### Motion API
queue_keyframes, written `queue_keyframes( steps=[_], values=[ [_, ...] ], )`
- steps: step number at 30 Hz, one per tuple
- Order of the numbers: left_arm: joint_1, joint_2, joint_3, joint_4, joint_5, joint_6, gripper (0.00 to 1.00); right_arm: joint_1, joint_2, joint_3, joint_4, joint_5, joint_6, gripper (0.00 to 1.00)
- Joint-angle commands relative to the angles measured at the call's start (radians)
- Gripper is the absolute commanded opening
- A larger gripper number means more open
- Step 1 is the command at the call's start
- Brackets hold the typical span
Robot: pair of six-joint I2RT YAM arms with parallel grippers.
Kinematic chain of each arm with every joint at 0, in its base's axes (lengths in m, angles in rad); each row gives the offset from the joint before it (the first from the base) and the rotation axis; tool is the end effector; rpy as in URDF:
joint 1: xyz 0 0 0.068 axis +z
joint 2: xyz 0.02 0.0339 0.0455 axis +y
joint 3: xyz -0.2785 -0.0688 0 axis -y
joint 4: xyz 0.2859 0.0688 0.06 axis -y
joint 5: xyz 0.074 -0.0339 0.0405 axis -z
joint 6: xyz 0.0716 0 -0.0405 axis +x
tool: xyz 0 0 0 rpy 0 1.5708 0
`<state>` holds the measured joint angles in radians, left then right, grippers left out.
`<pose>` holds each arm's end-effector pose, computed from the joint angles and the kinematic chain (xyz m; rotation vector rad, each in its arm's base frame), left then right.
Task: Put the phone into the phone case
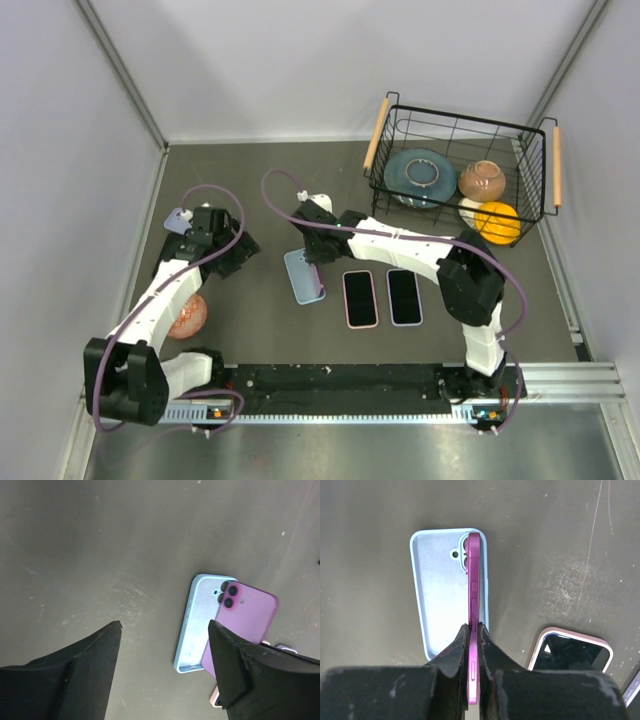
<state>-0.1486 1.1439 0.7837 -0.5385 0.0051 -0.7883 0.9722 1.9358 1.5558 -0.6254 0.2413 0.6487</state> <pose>0.2809 -0.0424 0.2085 -0.7885 2.3878 -0.4023 0.2869 0.3903 0.2021 -0.3237 2.5442 0.3253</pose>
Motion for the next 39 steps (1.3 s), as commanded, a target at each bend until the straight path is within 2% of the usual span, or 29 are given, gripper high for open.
queue_keyframes(
  steps=[1, 4, 10, 16, 18, 21, 29, 30, 32, 39],
  values=[
    [0.003, 0.043, 0.008, 0.089, 0.104, 0.007, 0.72, 0.016, 0.018, 0.092, -0.03, 0.07, -0.03, 0.0],
    [0.003, 0.112, 0.019, 0.112, 0.182, 0.018, 0.62, 0.023, 0.035, 0.105, -0.039, 0.076, -0.035, 0.0],
    [0.003, 0.235, 0.009, 0.195, 0.289, -0.012, 0.59, 0.048, 0.066, 0.138, -0.05, 0.087, -0.046, 0.0],
    [0.003, 0.349, 0.002, 0.267, 0.366, -0.011, 0.52, 0.066, 0.12, 0.177, -0.048, 0.058, -0.026, 0.06],
    [0.001, 0.381, 0.006, 0.272, 0.368, 0.0, 0.49, 0.075, 0.14, 0.179, -0.048, 0.049, -0.018, 0.08],
    [0.001, 0.418, 0.008, 0.278, 0.363, 0.006, 0.43, 0.079, 0.158, 0.176, -0.042, 0.032, -0.001, 0.16],
    [0.001, 0.473, 0.009, 0.295, 0.374, 0.003, 0.4, 0.08, 0.157, 0.129, -0.011, 0.041, 0.019, 0.24],
    [0.001, 0.476, 0.011, 0.287, 0.368, 0.007, 0.4, 0.08, 0.154, 0.113, -0.001, 0.042, 0.017, 0.33],
    [0.001, 0.481, 0.022, 0.275, 0.357, 0.015, 0.4, 0.08, 0.144, 0.096, 0.013, 0.067, 0.02, 0.41],
    [0.001, 0.502, 0.048, 0.21, 0.309, 0.041, 0.37, 0.08, 0.149, 0.098, 0.029, 0.087, 0.019, 0.45]
  ],
)
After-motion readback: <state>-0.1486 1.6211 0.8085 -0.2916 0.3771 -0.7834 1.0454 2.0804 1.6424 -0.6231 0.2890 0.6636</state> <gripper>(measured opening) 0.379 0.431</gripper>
